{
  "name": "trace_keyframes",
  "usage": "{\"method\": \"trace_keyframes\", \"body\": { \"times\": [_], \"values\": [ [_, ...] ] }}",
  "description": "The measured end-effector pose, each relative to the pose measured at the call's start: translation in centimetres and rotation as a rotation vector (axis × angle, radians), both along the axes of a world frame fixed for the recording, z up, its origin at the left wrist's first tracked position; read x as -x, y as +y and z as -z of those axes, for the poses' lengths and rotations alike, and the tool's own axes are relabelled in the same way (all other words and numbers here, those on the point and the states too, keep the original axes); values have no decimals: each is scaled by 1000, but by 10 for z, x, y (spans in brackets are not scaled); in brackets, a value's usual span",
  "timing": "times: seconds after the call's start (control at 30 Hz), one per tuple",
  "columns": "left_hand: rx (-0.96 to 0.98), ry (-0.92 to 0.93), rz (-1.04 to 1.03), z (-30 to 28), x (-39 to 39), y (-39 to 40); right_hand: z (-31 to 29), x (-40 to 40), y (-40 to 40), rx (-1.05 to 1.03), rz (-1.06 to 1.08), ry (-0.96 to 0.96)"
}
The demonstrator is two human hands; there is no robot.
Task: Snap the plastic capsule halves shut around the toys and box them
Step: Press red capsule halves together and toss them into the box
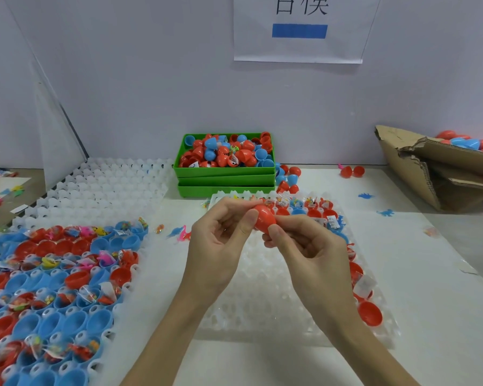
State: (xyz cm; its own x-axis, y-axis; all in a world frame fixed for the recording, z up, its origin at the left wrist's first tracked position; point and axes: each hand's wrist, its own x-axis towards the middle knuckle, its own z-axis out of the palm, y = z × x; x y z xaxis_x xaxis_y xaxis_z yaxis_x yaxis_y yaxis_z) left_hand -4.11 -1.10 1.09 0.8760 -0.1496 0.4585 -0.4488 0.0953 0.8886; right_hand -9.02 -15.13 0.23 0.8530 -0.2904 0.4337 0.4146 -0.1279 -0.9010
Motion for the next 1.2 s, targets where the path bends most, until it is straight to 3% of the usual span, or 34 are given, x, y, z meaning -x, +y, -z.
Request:
{"method": "trace_keyframes", "body": {
  "times": [0.77,0.97,1.13,1.2],
  "values": [
    [-120,-142,0,4,5,-4,-3,3,3,-2,63,-10],
    [-174,-84,108,6,7,-6,-12,3,-1,-234,-106,132],
    [-154,-130,126,6,10,-12,-16,2,1,-481,-279,202],
    [-163,-166,110,6,9,-13,-18,3,1,-489,-328,216]
  ]
}}
